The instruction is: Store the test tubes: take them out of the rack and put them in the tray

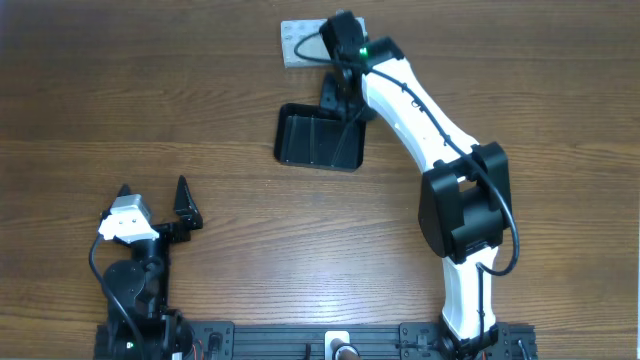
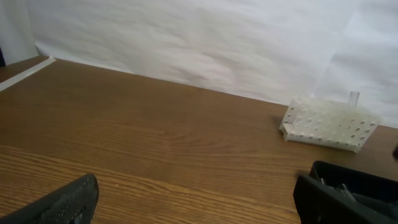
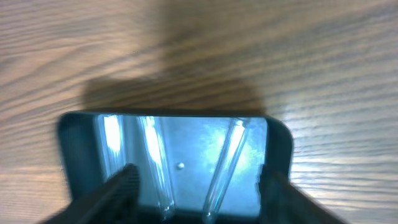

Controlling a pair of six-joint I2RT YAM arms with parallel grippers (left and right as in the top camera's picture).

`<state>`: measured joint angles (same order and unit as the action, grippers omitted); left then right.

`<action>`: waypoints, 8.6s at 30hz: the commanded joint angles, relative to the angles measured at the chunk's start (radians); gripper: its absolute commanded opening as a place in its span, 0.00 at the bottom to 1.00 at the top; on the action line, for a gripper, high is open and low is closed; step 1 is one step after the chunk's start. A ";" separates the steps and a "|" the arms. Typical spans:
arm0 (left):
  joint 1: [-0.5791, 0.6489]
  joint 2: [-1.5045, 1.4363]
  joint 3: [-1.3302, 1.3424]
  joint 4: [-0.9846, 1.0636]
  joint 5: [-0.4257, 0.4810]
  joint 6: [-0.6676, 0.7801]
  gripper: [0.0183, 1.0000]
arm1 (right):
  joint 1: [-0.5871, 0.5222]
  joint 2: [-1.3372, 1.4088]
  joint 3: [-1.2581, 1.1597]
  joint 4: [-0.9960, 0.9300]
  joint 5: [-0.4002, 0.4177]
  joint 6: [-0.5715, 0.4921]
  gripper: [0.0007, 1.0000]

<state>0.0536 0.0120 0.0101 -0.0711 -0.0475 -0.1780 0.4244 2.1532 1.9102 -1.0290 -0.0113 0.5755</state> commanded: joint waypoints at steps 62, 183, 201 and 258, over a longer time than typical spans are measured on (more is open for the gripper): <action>0.003 -0.006 -0.004 -0.001 0.013 0.014 1.00 | -0.043 0.296 0.190 0.715 0.289 -0.481 0.94; 0.003 -0.006 -0.004 -0.001 0.013 0.014 1.00 | -0.072 0.268 0.221 0.681 0.267 -0.487 0.70; 0.003 -0.006 -0.004 -0.001 0.013 0.014 1.00 | -0.082 0.290 0.221 0.681 0.267 -0.487 0.58; 0.003 -0.006 -0.004 -0.001 0.013 0.014 1.00 | -0.071 0.296 0.684 0.244 0.228 -0.443 0.02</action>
<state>0.0536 0.0120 0.0101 -0.0715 -0.0475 -0.1783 0.3466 2.4416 2.5095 -0.7452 0.2260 0.1078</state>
